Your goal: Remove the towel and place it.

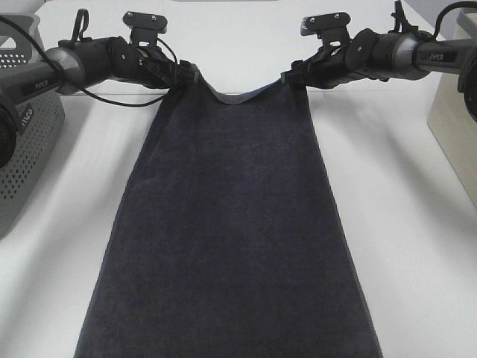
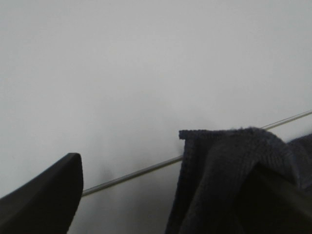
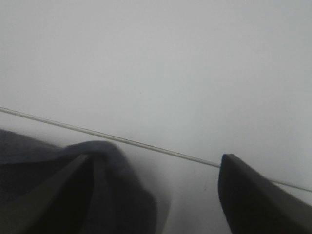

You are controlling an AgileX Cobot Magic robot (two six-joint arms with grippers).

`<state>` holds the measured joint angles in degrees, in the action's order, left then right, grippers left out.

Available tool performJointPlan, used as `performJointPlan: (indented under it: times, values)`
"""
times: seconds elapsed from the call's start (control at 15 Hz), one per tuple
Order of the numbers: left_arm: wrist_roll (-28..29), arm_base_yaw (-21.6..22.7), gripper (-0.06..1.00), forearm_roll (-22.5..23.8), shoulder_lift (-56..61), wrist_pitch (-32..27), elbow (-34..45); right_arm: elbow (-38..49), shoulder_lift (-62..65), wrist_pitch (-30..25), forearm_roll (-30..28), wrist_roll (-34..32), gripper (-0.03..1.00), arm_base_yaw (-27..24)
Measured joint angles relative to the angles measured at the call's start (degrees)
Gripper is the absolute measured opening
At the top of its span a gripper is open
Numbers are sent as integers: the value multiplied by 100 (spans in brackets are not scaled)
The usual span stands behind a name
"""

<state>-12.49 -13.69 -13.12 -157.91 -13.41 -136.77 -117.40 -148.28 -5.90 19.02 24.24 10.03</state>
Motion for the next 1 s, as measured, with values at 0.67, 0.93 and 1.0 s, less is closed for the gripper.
performJointPlan:
  times: [0.67, 0.93, 1.0]
  values:
    - [985, 355, 77, -183, 0, -23, 0, -6, -69, -567, 0, 0, 70, 0]
    - [1192, 355, 77, -539, 0, -120, 0, -6, -69, -607, 0, 0, 70, 0]
    - [1203, 355, 77, -791, 0, -355, 0, -6, -132, -716, 0, 0, 70, 0]
